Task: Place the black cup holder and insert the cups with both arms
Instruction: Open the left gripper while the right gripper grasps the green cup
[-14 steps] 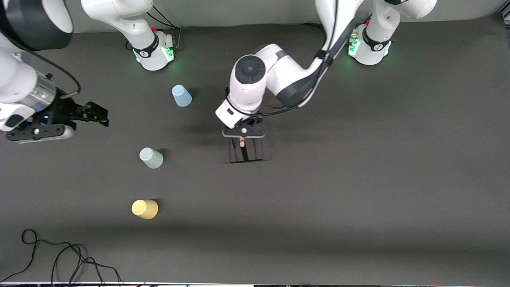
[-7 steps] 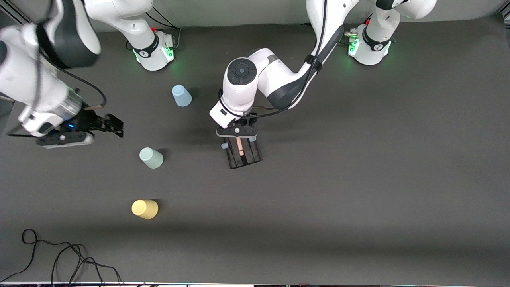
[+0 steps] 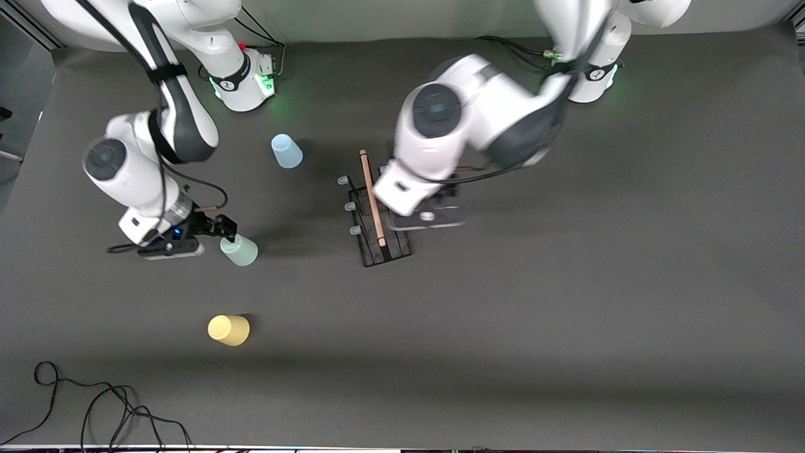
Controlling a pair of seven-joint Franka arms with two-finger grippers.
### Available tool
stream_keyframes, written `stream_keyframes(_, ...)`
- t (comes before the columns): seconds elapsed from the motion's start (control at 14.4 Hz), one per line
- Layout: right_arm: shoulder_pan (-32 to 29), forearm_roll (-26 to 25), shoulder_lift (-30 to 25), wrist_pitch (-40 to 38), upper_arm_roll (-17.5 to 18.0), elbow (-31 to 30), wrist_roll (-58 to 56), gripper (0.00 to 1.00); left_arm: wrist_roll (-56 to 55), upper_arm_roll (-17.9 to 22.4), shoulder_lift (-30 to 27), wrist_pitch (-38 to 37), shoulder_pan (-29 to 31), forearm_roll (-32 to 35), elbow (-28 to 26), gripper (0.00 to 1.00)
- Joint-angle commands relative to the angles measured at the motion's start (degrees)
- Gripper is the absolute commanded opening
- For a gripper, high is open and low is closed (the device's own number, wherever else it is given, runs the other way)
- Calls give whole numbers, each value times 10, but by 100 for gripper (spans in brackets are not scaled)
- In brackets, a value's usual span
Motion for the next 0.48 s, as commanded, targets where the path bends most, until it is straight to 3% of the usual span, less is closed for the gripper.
stream_keyframes(0.0, 0, 9, 45, 27, 1, 11, -1, 100, 84, -2, -67, -119, 80, 7, -16, 100)
stream_keyframes(0.28, 0, 9, 76, 33, 1, 11, 0, 100, 278, -2, -124, -195, 214, 49, -18, 100)
stream_keyframes(0.42, 0, 9, 82, 30, 1, 11, 0, 98, 314, -2, -141, -205, 270, 52, -26, 100)
